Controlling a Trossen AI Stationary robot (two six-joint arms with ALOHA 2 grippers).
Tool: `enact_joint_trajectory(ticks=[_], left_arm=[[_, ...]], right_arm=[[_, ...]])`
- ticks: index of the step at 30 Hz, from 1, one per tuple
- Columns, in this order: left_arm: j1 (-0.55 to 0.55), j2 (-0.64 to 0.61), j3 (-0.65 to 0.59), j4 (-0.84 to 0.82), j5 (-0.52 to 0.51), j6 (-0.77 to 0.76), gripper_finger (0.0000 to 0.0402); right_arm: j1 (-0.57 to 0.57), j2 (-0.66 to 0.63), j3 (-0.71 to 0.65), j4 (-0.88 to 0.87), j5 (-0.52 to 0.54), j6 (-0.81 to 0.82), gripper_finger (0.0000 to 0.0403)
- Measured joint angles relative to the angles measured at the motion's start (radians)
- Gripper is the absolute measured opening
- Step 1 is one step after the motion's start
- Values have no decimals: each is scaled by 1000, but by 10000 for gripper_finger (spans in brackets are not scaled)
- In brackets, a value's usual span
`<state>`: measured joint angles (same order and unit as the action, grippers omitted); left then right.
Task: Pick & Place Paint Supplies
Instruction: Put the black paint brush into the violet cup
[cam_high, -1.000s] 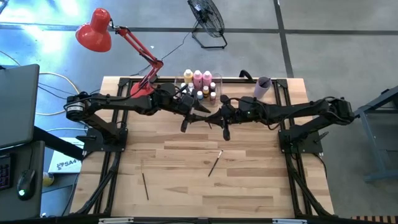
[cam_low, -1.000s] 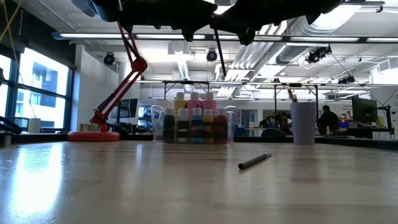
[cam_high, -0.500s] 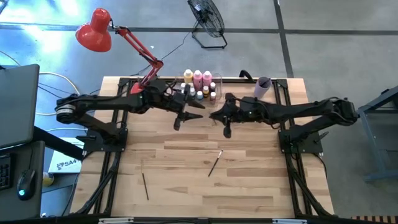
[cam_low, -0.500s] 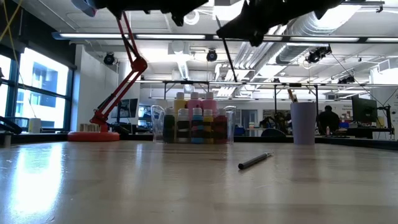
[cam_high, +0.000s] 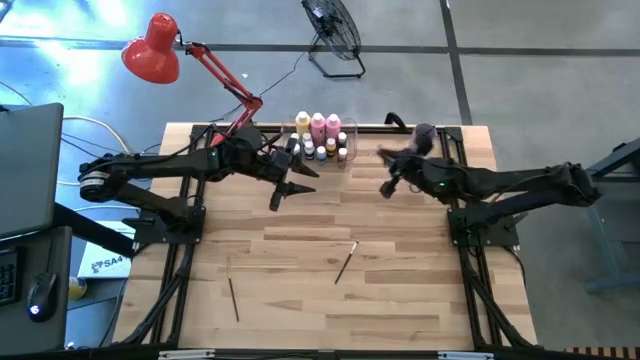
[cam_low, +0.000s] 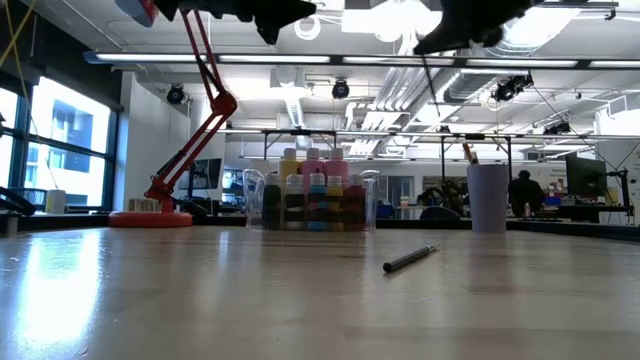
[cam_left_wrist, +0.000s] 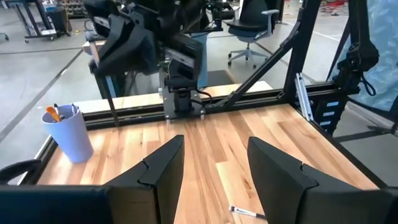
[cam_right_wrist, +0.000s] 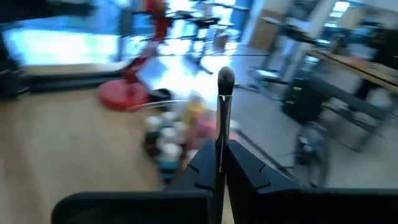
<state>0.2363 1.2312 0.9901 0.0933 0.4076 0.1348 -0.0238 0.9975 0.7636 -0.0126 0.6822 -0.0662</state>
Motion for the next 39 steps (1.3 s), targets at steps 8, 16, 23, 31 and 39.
enact_joint_trajectory(ticks=[8,16,23,31,39], left_arm=[[0,0,0,9,-11,24,175],[0,2,0,9,-10,26,175],[0,2,0,0,-10,25,175],[0,3,0,-25,-10,25,175],[0,3,0,-39,-9,25,175]], right_arm=[[5,-254,-190,132,328,24,8],[-92,-286,-357,471,550,-80,8],[-255,-244,-368,529,528,-83,8],[-410,-149,-369,554,411,18,8],[-489,-13,-368,642,389,18,8]])
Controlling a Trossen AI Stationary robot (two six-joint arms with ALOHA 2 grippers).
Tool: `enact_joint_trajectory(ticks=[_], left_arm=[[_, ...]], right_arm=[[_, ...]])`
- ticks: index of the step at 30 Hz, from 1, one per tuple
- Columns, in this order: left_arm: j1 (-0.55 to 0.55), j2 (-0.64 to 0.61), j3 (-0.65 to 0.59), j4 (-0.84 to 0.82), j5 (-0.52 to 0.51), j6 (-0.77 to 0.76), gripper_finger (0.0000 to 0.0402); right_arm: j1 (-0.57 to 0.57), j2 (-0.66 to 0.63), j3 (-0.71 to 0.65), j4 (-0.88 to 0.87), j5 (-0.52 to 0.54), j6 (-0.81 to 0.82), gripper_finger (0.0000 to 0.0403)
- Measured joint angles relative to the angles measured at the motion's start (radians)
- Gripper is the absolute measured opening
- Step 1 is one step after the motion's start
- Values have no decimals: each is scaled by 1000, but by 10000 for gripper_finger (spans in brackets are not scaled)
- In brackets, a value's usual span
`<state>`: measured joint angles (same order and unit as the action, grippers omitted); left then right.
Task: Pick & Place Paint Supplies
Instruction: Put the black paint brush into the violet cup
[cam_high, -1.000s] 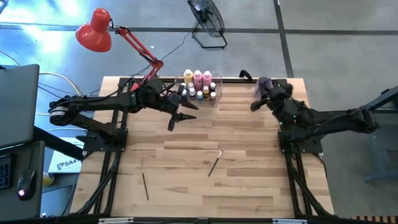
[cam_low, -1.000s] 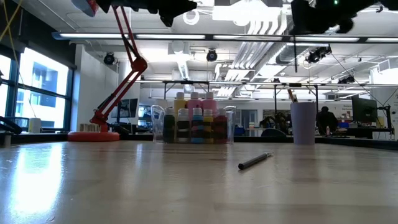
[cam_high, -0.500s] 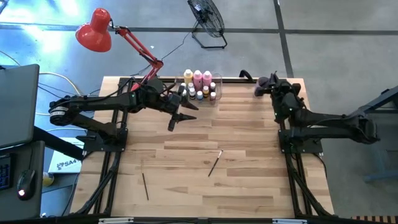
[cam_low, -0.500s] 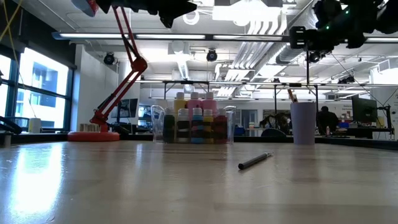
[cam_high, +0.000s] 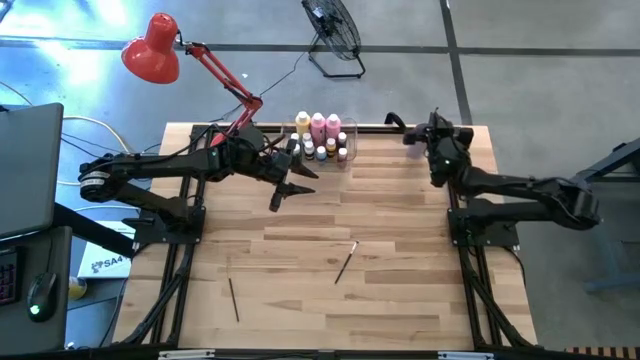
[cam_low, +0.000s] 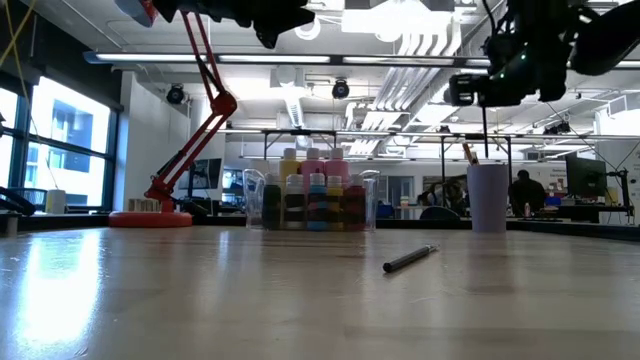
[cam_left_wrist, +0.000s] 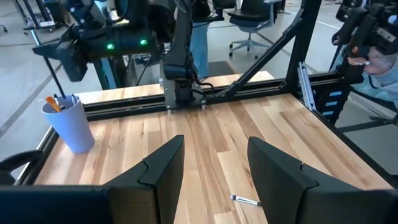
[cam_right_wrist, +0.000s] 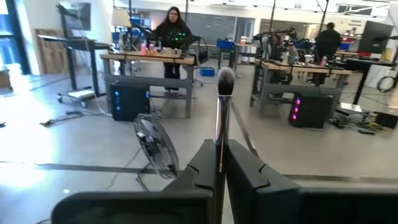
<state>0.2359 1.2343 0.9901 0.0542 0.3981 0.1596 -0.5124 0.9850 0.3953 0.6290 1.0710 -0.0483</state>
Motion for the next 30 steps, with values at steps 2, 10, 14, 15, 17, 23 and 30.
enact_joint_trajectory(ticks=[2,10,14,15,17,23,30], left_arm=[[0,0,0,-2,0,0,175],[0,0,0,-4,0,-1,175],[0,0,0,-5,0,-1,175],[0,0,0,-5,0,-2,175],[0,0,0,-5,0,-2,175],[0,0,0,-5,0,-2,175],[0,0,0,-5,0,-6,175]], right_arm=[[-15,35,0,19,1,0,8],[-70,148,0,72,-3,15,8],[-87,188,0,72,-27,65,9],[-91,198,0,72,-31,76,8],[-93,215,0,72,-31,82,7],[-93,231,0,72,-20,103,24],[-92,231,0,72,47,71,61]])
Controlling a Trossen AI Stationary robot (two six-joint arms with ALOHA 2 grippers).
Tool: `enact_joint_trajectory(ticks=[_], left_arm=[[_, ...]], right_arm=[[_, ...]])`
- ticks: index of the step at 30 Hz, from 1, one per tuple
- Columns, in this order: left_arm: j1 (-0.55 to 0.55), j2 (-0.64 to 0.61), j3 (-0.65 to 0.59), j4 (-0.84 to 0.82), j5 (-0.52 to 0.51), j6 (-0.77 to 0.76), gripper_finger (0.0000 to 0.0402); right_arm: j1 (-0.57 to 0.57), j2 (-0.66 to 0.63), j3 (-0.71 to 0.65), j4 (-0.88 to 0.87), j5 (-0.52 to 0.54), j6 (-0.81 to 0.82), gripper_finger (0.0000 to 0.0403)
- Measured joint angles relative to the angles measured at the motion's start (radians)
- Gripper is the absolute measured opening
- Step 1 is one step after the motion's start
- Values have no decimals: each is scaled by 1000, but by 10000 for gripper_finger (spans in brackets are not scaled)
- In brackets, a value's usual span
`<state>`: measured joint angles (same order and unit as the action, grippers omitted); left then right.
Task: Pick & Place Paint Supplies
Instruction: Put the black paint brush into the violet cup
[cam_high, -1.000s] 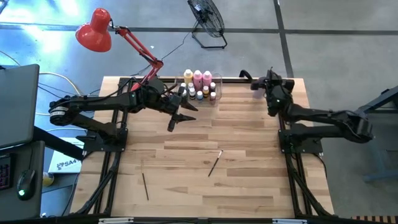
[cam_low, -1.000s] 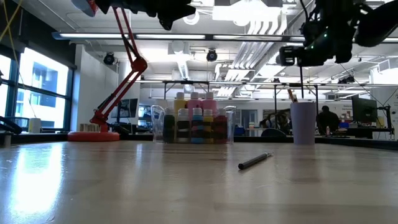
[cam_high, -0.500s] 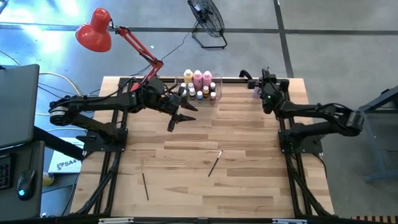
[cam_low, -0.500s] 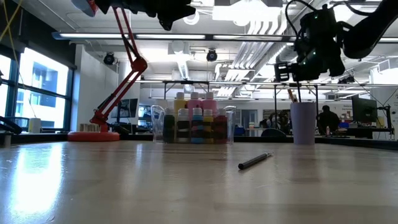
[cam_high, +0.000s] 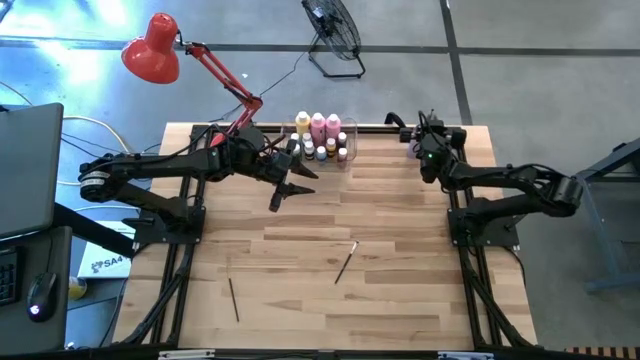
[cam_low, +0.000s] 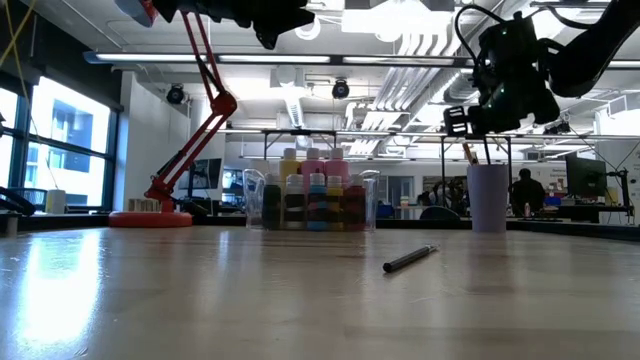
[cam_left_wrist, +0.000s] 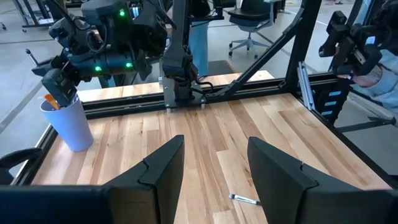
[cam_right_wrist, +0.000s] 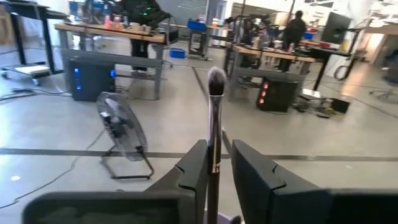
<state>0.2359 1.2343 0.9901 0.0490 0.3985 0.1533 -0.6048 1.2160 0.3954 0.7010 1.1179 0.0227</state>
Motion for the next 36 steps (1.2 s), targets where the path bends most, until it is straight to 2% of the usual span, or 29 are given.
enact_joint_trajectory(ticks=[14,18,25,28,32,36], left_arm=[[0,0,0,0,0,-1,175],[0,0,0,0,0,-1,175],[0,0,0,0,-32,4,175],[0,0,0,0,-61,21,175],[0,0,0,0,-84,27,175],[0,0,0,0,-95,28,175]], right_arm=[[24,-4,0,30,14,-84,151],[63,-5,1,108,29,-181,166],[229,-21,56,427,173,-628,154],[332,-36,80,501,180,-720,145],[473,-58,89,499,111,-720,132],[599,-58,90,464,-35,-687,119]])
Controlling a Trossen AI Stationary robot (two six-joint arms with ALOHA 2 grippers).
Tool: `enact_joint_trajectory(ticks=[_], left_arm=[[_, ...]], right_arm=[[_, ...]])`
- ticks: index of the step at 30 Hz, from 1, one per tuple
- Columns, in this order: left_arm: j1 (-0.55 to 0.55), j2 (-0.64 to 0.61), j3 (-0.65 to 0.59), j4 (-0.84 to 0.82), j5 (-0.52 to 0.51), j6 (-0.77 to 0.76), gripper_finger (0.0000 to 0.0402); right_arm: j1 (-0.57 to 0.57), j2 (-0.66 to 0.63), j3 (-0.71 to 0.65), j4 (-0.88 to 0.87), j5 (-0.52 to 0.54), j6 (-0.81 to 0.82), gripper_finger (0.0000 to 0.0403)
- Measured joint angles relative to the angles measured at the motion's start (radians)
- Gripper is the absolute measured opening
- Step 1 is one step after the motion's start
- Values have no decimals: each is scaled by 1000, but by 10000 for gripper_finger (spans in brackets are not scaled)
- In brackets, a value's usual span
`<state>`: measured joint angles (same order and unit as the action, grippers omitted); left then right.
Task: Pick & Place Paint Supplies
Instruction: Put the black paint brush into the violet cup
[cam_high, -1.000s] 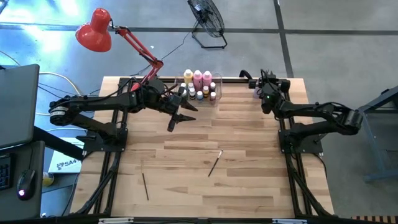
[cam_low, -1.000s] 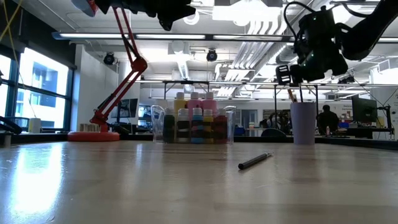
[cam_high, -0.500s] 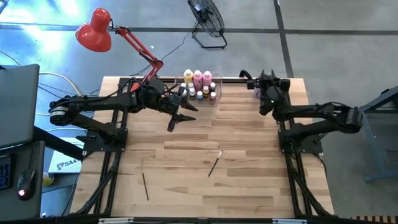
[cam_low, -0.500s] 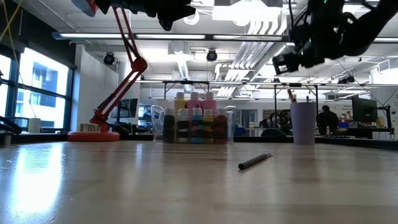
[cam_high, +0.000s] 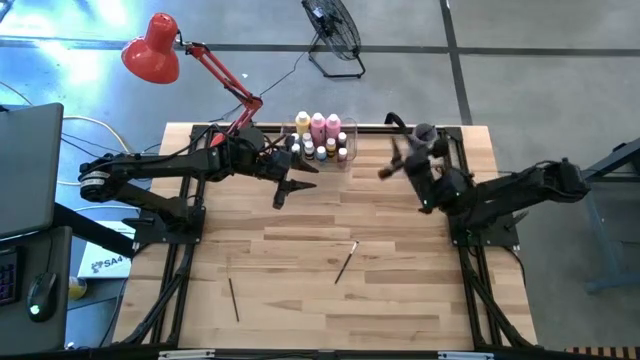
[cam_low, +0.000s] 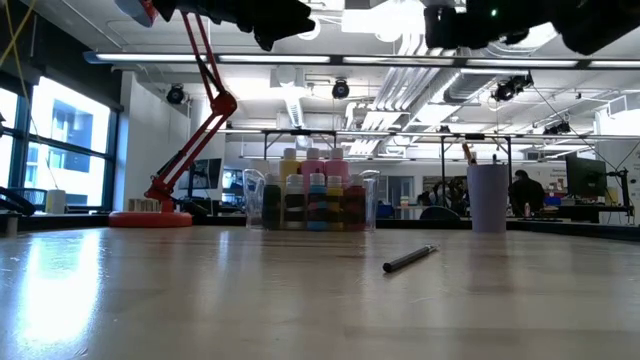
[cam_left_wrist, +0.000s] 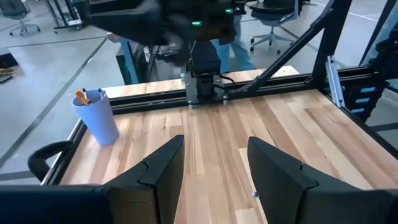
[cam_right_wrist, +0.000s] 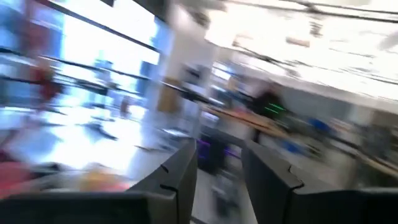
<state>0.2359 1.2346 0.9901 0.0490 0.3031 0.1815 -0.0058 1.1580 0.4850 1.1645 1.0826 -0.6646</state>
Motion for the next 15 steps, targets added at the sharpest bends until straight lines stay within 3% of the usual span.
enact_joint_trajectory(ticks=[7,15], left_arm=[[0,0,0,-48,-1,1,175],[0,0,0,-126,-3,-2,175]], right_arm=[[139,0,0,-161,-309,190,96],[170,0,0,-402,-572,332,84]])
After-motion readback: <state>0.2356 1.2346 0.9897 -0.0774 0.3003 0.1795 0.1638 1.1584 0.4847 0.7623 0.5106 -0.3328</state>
